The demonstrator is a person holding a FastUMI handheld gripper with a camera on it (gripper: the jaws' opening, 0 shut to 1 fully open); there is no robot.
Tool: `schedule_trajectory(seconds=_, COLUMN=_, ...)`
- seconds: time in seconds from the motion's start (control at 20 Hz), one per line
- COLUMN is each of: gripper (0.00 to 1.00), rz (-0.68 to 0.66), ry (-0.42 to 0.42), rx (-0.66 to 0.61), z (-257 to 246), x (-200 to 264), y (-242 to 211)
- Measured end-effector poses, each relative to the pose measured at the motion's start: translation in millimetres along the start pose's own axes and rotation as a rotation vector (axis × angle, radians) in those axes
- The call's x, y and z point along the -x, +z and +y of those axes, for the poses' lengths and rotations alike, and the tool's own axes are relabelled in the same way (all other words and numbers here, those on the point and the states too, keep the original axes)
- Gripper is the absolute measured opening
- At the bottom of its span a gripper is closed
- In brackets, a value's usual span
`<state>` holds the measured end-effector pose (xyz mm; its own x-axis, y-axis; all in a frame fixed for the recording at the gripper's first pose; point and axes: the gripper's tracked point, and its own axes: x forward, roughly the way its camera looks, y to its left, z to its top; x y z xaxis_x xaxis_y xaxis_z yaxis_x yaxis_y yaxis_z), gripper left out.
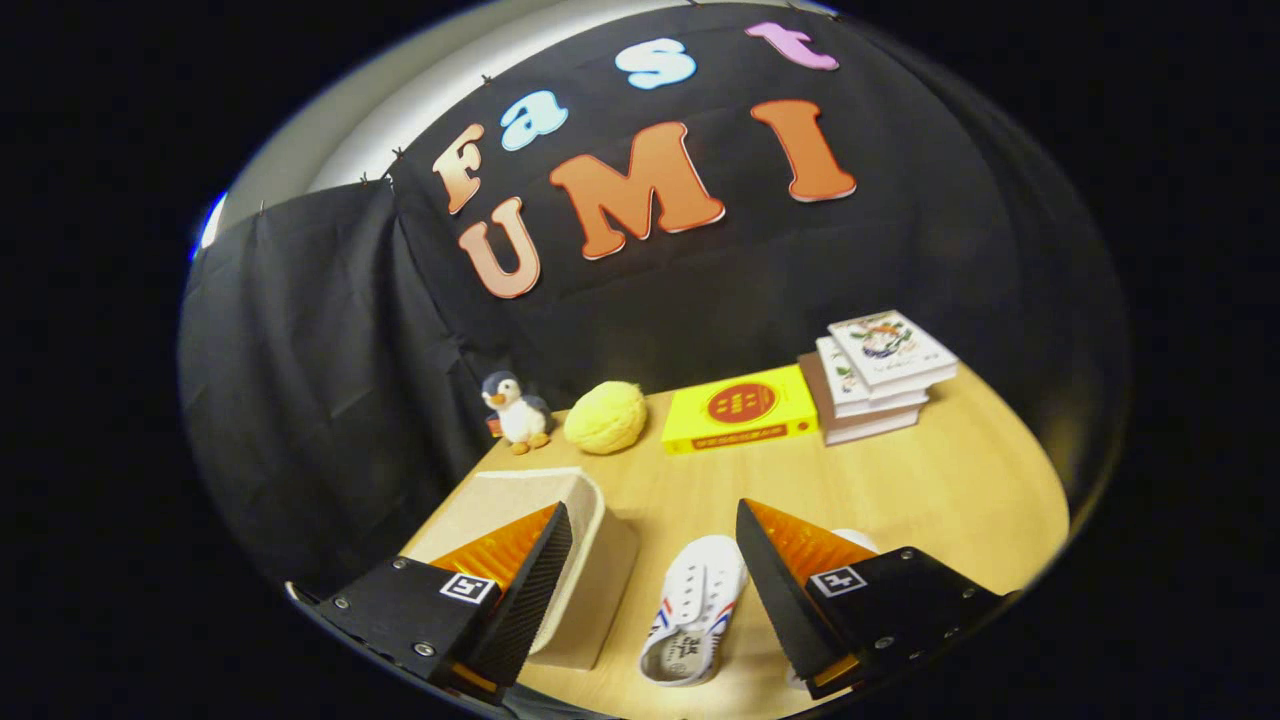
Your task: Open the storage box then place both shoes into the box .Put the left shoe in first, then the right shoe, with the right side of both shoes facing outward in a uniform manner.
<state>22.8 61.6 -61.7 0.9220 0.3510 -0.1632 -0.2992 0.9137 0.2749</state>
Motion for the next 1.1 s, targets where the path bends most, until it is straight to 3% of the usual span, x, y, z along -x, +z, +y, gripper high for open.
schedule_trajectory(seconds=0.4, gripper=0.98, rz=0.270, ry=0.286, rx=-0.380, z=22.6, x=-36.9, y=-73.3)
schedule_trajectory(seconds=0.65, gripper=0.98, rz=0.364, ry=0.420, rx=-0.585, z=39.8, x=-58.3, y=-96.8)
schedule_trajectory(seconds=1.1, gripper=0.95, rz=0.486, ry=0.599, rx=-0.686, z=79.6, x=-62.6, y=-118.6)
